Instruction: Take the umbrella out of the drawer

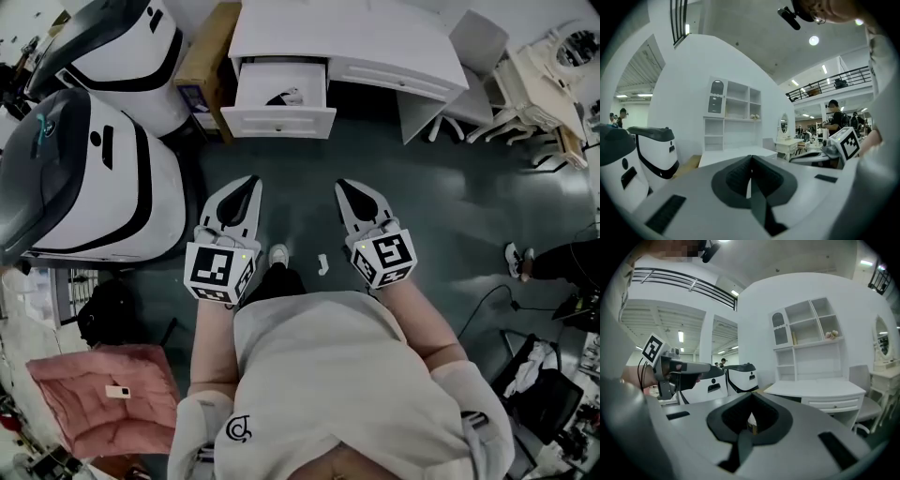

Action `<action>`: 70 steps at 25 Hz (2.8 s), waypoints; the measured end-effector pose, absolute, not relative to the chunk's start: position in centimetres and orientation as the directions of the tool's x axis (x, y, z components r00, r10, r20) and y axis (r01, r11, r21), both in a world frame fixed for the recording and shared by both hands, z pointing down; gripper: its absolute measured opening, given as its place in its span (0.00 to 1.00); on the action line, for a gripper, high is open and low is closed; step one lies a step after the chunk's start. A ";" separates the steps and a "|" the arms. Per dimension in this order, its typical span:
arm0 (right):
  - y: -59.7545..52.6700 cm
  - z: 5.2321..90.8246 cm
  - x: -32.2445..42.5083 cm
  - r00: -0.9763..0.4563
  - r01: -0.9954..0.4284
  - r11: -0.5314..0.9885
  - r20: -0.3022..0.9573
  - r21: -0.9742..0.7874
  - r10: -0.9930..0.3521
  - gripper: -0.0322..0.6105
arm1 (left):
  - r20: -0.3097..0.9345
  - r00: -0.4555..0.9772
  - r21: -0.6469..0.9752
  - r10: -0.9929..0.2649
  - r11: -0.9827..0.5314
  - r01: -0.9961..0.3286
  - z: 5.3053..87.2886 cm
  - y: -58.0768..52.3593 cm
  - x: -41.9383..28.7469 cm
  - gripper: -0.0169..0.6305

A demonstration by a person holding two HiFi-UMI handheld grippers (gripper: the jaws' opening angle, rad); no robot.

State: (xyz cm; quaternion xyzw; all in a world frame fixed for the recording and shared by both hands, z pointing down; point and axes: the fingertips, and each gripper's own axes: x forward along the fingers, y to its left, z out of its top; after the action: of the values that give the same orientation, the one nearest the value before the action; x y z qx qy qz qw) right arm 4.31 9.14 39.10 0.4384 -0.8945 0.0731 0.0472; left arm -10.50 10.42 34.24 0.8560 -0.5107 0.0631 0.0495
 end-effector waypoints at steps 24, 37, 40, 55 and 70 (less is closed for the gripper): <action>-20.1 45.0 -1.8 -0.574 -0.817 0.567 0.223 -0.105 -0.788 0.06 | 0.365 0.567 0.078 -0.739 -0.582 -0.809 45.0 -21.0 -15.2 0.05; -31.8 49.0 -1.6 -0.596 -0.802 0.575 0.298 -0.163 -0.746 0.06 | 0.650 0.544 0.090 -0.530 -0.657 -0.748 58.1 -32.4 -14.4 0.12; -32.6 50.5 -0.8 -0.578 -0.815 0.546 0.323 -0.193 -0.749 0.06 | 0.721 0.562 0.159 -0.405 -0.693 -0.703 62.2 -32.7 -13.5 0.24; -35.9 54.0 0.2 -0.511 -0.860 0.466 0.353 -0.210 -0.784 0.06 | 0.916 0.402 0.255 0.004 -0.778 -0.574 78.5 -33.6 -11.9 0.63; -35.2 55.6 0.6 -0.443 -0.896 0.379 0.404 -0.231 -0.800 0.06 | 0.962 0.250 0.065 -0.112 -0.795 -0.603 83.4 -35.2 -12.2 0.45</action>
State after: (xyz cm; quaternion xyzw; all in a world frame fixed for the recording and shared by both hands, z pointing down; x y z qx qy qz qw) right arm 0.56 -35.18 55.65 0.5155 -0.8227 0.2113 0.1129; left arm -12.18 -35.20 83.36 0.7602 -0.2351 0.5654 0.2175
